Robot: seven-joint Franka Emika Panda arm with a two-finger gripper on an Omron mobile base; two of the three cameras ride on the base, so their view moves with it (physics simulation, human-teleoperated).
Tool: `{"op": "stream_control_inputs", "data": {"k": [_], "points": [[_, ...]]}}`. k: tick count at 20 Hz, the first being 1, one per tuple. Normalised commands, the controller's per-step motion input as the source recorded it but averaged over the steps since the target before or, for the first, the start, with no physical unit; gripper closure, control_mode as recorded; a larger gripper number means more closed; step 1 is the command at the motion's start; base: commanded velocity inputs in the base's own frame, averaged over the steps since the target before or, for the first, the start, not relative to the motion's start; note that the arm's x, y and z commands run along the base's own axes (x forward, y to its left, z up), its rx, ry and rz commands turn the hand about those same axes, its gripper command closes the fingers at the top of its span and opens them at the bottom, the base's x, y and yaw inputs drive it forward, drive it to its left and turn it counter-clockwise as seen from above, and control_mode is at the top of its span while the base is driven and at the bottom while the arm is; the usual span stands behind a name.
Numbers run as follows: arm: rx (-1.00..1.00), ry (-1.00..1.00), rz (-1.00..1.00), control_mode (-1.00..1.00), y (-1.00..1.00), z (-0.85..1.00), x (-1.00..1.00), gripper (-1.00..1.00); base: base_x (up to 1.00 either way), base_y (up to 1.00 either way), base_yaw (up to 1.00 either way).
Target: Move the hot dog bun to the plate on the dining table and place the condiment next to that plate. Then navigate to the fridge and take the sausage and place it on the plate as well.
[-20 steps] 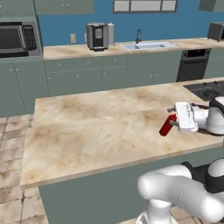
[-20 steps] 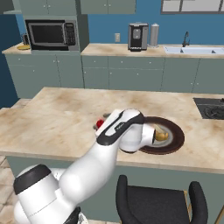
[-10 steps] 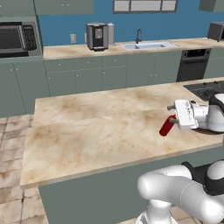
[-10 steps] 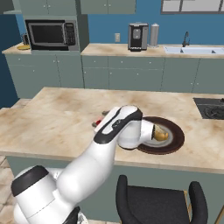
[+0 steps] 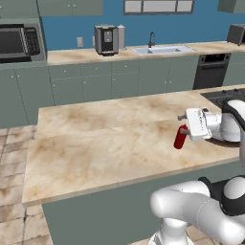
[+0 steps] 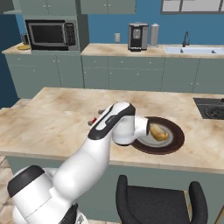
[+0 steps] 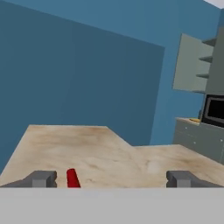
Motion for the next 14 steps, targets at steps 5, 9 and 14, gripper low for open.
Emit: {"op": "stream_control_inputs", "data": {"k": [5,9,14], "points": [[0.00,0.00,0.00,-1.00,-0.01,0.08,0.06,-1.00,0.00,0.00,0.00],[0.00,0.00,0.00,-1.00,0.00,0.04,0.09,-1.00,0.00,0.00,0.00],[0.00,-0.04,0.00,-1.00,-0.01,0.34,-0.03,-1.00,0.00,0.00,0.00]]}}
